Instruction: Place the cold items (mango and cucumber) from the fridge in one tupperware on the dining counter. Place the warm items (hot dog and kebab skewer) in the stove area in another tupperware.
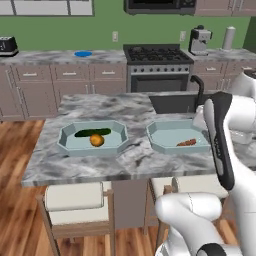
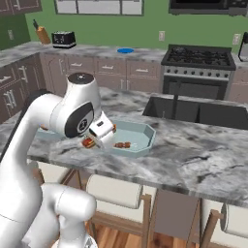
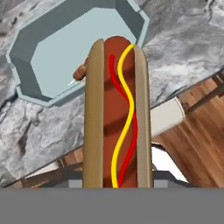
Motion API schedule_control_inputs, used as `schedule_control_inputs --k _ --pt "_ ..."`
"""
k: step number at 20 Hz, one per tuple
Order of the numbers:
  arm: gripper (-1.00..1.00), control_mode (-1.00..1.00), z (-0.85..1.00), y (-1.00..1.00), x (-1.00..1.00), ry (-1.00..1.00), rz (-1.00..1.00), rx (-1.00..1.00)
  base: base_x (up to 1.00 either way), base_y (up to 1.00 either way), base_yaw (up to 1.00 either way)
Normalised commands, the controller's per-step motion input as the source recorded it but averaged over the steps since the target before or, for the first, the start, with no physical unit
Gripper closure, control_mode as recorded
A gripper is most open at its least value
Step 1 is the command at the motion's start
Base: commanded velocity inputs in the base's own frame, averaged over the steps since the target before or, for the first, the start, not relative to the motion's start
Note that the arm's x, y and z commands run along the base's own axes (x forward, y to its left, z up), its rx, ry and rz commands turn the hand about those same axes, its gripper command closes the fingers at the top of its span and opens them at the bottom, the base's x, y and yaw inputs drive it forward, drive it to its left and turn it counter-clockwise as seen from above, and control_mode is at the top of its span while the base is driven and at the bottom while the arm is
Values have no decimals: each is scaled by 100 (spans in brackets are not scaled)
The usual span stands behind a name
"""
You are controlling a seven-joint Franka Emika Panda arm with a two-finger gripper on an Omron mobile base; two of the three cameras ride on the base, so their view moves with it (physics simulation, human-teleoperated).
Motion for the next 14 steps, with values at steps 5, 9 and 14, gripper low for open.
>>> schedule_control_inputs --k 5,9,14 --pt "100 -100 0 0 79 6 93 -4 0 0 0" --pt "100 -100 -13 0 56 0 100 -12 0 0 0" --pt "100 -100 -33 -3 47 0 98 -36 0 0 0"
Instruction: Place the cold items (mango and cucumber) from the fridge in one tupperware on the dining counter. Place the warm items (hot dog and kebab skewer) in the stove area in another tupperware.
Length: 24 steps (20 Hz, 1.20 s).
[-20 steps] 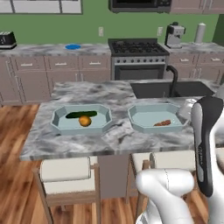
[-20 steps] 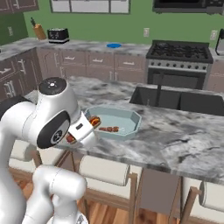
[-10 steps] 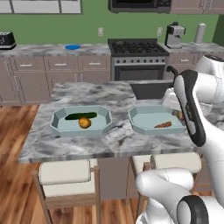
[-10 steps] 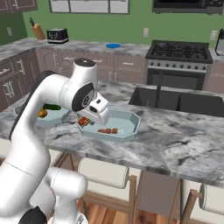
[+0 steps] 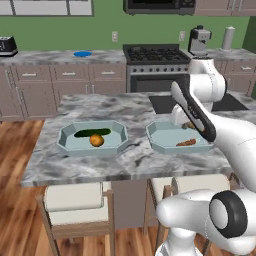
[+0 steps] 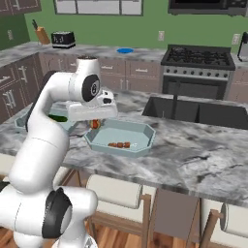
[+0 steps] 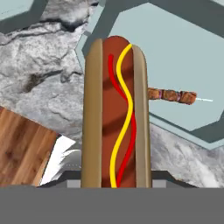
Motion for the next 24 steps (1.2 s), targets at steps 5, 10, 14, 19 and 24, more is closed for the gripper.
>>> schedule_control_inputs --k 5,10,14,19,24 --pt "100 -100 -31 -33 23 -3 82 -15 0 0 0" --pt "100 -100 -21 -44 31 2 73 1 0 0 0" --pt "100 -100 -21 -41 59 20 68 7 0 0 0" --pt "100 -100 -30 -27 63 23 64 5 0 0 0" --pt "100 -100 -33 -5 49 4 47 0 0 0 0"
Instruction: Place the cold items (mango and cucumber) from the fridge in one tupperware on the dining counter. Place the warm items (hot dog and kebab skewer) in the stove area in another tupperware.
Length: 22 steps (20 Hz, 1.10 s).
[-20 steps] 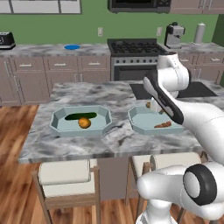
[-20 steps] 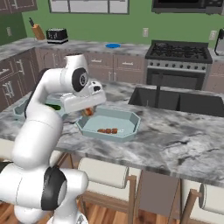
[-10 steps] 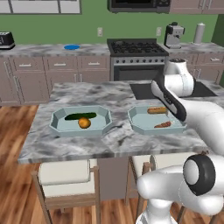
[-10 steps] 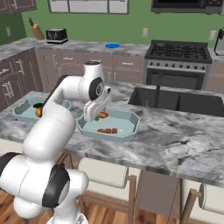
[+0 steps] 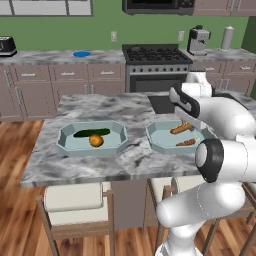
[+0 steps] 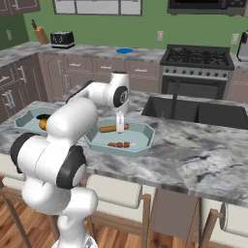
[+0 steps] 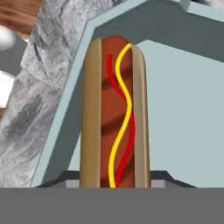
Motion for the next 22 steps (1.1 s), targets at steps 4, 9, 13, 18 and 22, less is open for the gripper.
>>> schedule_control_inputs --k 4,9,13,18,22 --pt "100 -100 -30 1 28 0 13 0 0 0 0" --pt "100 -100 -31 9 9 0 0 0 0 0 0" --pt "100 -100 -27 13 11 0 -2 0 0 0 0" --pt "100 -100 -27 12 12 0 -3 0 0 0 0" --pt "100 -100 -29 10 14 0 -2 0 0 0 0"
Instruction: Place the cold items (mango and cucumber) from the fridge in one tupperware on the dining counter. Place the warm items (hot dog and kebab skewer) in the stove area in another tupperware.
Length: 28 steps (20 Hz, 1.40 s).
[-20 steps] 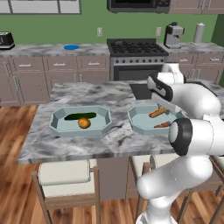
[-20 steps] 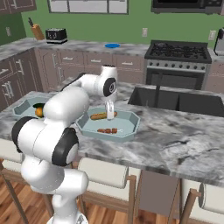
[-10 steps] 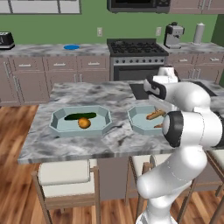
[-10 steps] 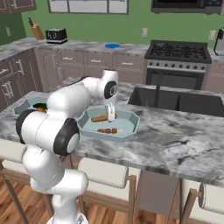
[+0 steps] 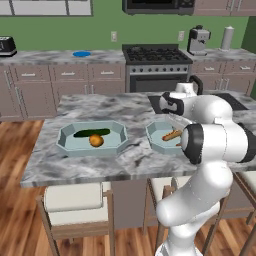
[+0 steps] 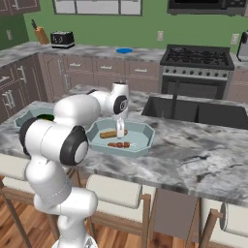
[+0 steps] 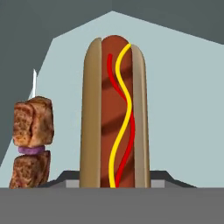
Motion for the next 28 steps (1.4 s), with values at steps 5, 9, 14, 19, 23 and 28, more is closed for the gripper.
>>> schedule_control_inputs --k 5,9,14,19,23,28 --pt "100 -100 -32 7 15 0 0 0 0 0 0" --pt "-100 -100 -33 9 11 0 0 0 0 0 0" --pt "-100 -100 -15 7 1 -5 -1 0 0 0 0" --pt "-100 -100 11 1 -20 -3 -14 0 0 0 0" --pt "-100 -100 53 0 -30 -4 -5 -1 0 0 0" --pt "-100 -100 69 0 -33 -6 -1 -1 0 0 0"
